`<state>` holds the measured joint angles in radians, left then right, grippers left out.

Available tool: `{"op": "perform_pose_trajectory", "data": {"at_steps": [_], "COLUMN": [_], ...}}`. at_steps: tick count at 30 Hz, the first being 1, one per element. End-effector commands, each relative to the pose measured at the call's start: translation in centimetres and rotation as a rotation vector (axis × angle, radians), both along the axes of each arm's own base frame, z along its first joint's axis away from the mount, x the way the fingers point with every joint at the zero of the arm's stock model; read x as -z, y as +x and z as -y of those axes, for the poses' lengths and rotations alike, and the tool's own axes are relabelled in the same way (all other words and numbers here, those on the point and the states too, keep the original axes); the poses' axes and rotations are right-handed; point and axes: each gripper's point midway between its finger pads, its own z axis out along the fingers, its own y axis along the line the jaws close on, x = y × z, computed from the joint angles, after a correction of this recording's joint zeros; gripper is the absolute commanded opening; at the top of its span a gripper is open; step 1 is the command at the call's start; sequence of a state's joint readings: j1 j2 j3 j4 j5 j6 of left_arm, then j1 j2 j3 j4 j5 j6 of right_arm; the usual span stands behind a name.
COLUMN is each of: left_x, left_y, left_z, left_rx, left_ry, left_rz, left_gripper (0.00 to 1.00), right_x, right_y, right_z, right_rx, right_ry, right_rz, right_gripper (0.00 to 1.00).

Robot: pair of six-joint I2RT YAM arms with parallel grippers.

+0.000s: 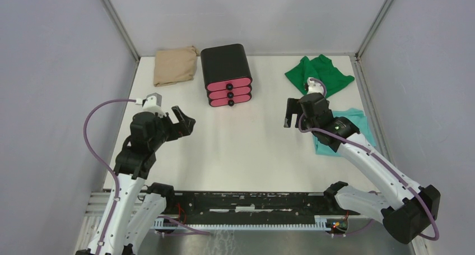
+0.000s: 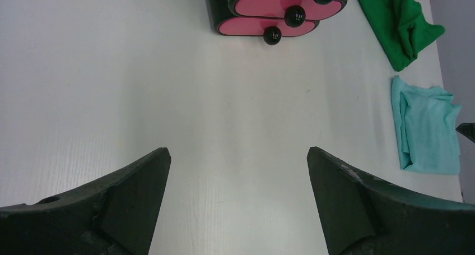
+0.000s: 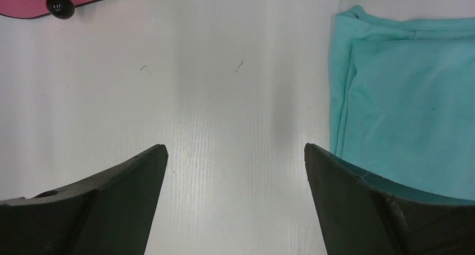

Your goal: Organize the makeup

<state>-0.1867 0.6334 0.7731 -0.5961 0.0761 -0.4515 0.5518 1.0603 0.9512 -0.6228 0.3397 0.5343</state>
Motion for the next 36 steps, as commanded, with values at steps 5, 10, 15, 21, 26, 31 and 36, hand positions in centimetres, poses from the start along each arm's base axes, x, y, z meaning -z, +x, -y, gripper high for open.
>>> {"op": "perform_pose_trajectory", "data": {"at_steps": [5,10,15,21,26,31,36], "left_x": [-1.79,-1.76,-1.76,-1.76,-2.02,-1.81,-1.52], "left_y": [0.59,0.6,0.63,0.69,0.76,1.03,1.15], "left_z": [0.18,0.23,0.34,0.4,0.51,0.66,0.86], "left_rx": [0.001,0.002,0.007,0.008,0.008,0.003,0.009], "left_ry": [-0.014,-0.017,-0.02,-0.021,-0.032,-0.044,-0.05], "left_rz": [0.052,0.049,0.047,0.044,0.052,0.038,0.019], "left_gripper": [0.99,0.99,0.99,0.99,0.99,0.99,0.99], "right_x": [-0.87,-0.83,-0.83,-0.77,-0.75,-0.72,-0.81], "right_y": [0.37,0.32,0.31,0.33,0.33,0.34,0.4], "right_z": [-0.15,-0.11,-0.09,-0.14,-0.11,-0.12,-0.15], "right_rx": [-0.001,-0.002,-0.003,-0.004,-0.003,-0.003,-0.003], "right_ry": [0.017,0.016,0.014,0.015,0.013,0.013,0.014], "right_rz": [0.045,0.044,0.044,0.043,0.043,0.042,0.045], "right_gripper": [0.99,0.99,0.99,0.99,0.99,0.99,0.99]}}
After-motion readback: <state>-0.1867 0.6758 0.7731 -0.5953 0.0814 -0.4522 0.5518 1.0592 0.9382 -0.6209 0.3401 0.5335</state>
